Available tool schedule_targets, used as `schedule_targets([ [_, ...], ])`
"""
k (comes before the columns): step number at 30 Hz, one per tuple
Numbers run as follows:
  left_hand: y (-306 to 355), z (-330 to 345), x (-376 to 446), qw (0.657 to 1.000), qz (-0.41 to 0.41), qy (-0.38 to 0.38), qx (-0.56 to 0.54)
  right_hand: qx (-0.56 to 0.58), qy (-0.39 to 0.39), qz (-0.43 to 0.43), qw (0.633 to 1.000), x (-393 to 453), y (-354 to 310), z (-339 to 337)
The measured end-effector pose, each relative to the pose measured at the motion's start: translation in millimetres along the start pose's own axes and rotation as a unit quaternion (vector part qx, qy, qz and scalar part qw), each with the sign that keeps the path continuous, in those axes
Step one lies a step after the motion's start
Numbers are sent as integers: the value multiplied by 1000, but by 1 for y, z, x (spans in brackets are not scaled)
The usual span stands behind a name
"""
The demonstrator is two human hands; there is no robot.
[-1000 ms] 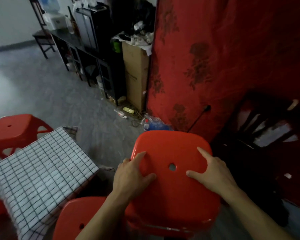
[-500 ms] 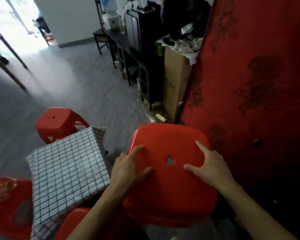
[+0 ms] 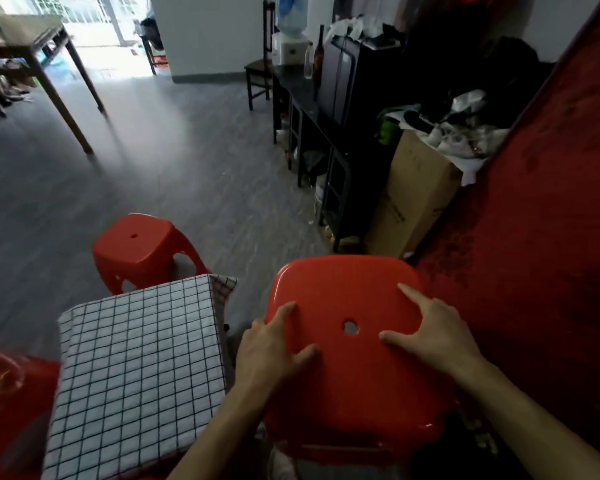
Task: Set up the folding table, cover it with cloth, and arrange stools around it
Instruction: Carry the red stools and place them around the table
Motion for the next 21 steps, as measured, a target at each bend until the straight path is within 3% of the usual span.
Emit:
schedule_targets([
  [12,-32,-5,109,993,-116,30,-25,-6,-71,-102,992,166,-63,23],
  [21,-26,30,175,960,-275,43,-38,-9,-163,-194,967,304,-82,72],
])
Point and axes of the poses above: each hand's wrist, its own x-axis towards the middle knuckle, its own z-axis out of the palm, y = z × x, the point moved 3 cm from there along x, towards the middle knuckle, and after that the axes turned 2 degrees about y, right-handed, at the moved point
